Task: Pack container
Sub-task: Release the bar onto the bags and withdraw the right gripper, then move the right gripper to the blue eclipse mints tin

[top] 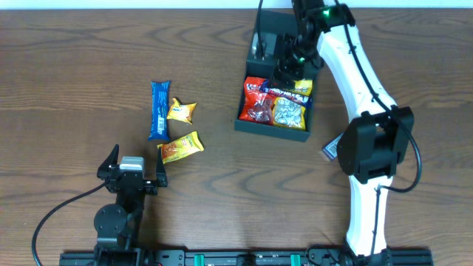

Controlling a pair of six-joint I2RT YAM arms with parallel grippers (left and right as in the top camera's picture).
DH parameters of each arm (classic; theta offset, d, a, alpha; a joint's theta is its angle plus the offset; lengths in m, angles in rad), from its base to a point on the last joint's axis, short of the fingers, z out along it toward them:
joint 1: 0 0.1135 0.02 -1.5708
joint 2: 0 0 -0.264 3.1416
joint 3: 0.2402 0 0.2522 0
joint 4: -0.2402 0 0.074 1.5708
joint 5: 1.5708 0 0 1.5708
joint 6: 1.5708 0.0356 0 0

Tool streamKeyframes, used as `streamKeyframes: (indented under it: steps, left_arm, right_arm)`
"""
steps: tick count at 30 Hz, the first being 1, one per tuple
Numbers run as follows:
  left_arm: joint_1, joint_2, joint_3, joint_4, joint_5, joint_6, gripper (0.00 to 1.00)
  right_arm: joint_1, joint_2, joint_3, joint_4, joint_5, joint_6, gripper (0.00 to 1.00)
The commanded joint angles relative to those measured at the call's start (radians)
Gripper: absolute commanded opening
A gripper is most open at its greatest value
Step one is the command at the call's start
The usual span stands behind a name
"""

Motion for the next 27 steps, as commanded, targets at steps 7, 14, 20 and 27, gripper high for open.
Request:
streamKeyframes:
  steps: [7,14,20,27]
  left_arm:
    - [0.003,-0.006,-0.017,-0.048,-0.019,-0.004,0.95]
    - [0.003,-0.006,-0.017,-0.048,-0.019,-0.004,0.95]
    - [0.003,-0.006,-0.017,-0.048,-0.019,-0.005,0.95]
    - [0.003,-0.006,-0.017,-0.048,-0.019,-0.005,0.96]
  right_arm:
    - [-0.022,-0.001,0.211,-0.099,-0.026,0.666,0.99]
    - [-0.107,-0.015,0.227,-0.182,-0.014,1.022,0.99]
    - [-0.140,-0.090,0.227,-0.265,0.048,1.154,0.99]
    - [-0.138,-0.240,0.227,-0.362,0.244,1.485,0.99]
